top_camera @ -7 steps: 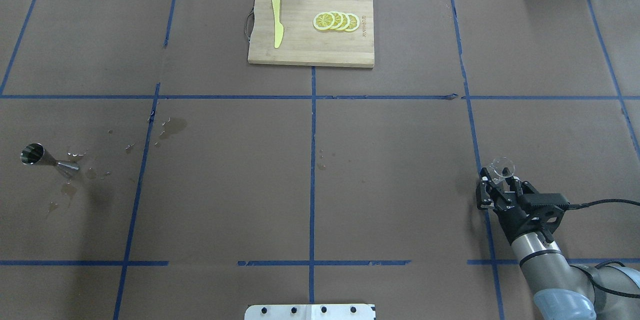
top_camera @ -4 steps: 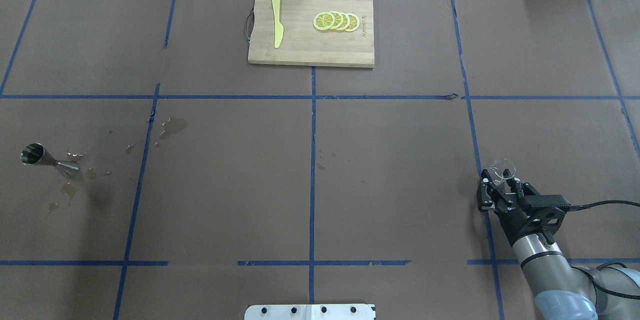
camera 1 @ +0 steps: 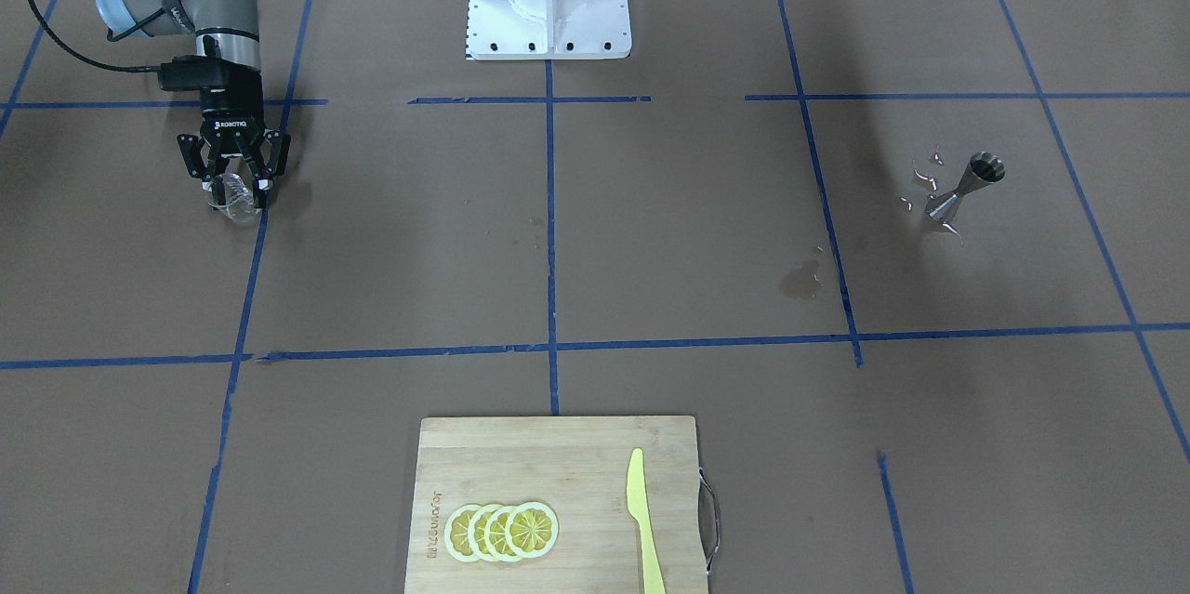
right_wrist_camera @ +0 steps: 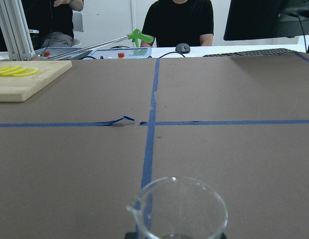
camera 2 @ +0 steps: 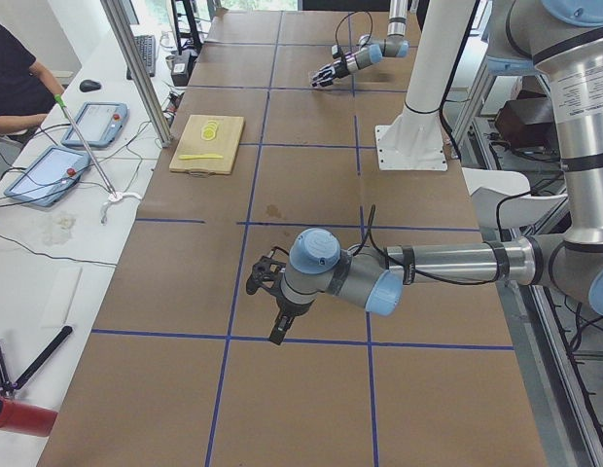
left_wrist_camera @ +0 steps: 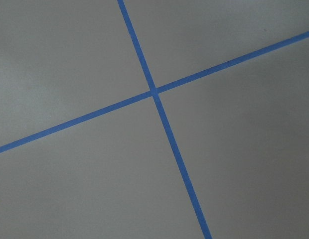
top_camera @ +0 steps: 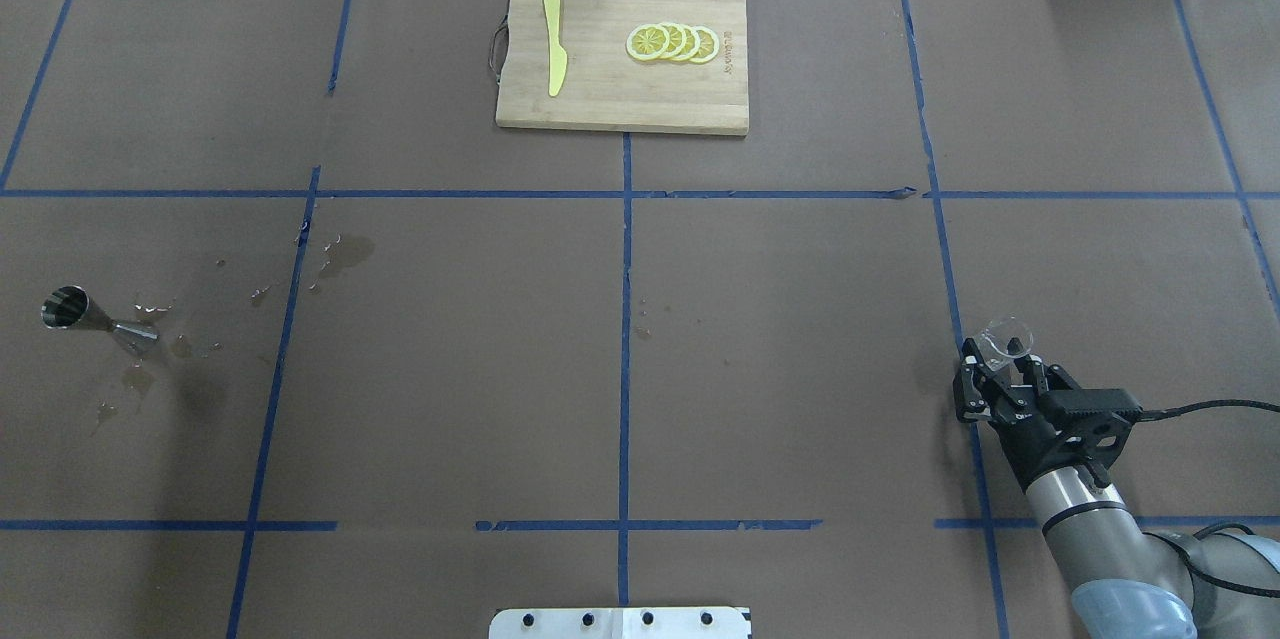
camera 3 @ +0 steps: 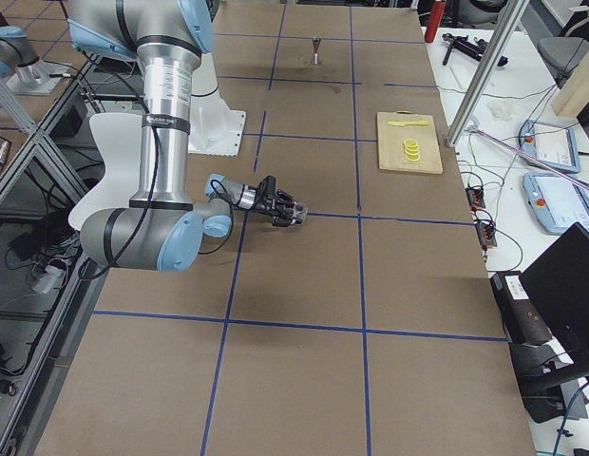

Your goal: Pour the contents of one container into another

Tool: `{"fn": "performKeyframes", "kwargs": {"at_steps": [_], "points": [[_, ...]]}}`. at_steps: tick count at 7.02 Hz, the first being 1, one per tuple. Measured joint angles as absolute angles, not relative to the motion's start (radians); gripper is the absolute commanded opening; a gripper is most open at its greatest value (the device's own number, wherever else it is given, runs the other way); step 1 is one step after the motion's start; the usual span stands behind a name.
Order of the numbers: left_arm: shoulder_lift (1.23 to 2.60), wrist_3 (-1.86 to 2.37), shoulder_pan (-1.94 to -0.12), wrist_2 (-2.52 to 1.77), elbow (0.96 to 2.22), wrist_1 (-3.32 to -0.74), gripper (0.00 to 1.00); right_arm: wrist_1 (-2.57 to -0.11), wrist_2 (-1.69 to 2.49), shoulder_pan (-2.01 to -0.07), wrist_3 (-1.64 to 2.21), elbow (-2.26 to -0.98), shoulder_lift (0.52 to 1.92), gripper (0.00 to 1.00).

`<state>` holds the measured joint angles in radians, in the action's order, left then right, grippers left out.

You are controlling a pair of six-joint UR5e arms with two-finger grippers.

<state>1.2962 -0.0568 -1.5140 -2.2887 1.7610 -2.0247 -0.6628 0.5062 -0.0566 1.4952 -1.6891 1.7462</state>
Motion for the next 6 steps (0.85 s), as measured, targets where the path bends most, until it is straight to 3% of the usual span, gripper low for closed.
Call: {"fn": "performKeyframes", "kwargs": {"at_steps": [3,4,6], "points": [[1.296,-0.056,-1.514,-2.289,1.761,-2.025,1.0,-0.663,0.506,-0.057,1.495,-1.689,1.747,0.7],[1.295,-0.056,-1.514,-2.289,1.761,-2.026,1.0,-0.662,0.506,-0.056,1.495,-1.689,1.748,1.0],[1.295,-0.055,-1.516,-2.289,1.762,-2.026,1.0,-0.651,0.504,-0.051,1.495,-1.689,1.753,1.0]]}}
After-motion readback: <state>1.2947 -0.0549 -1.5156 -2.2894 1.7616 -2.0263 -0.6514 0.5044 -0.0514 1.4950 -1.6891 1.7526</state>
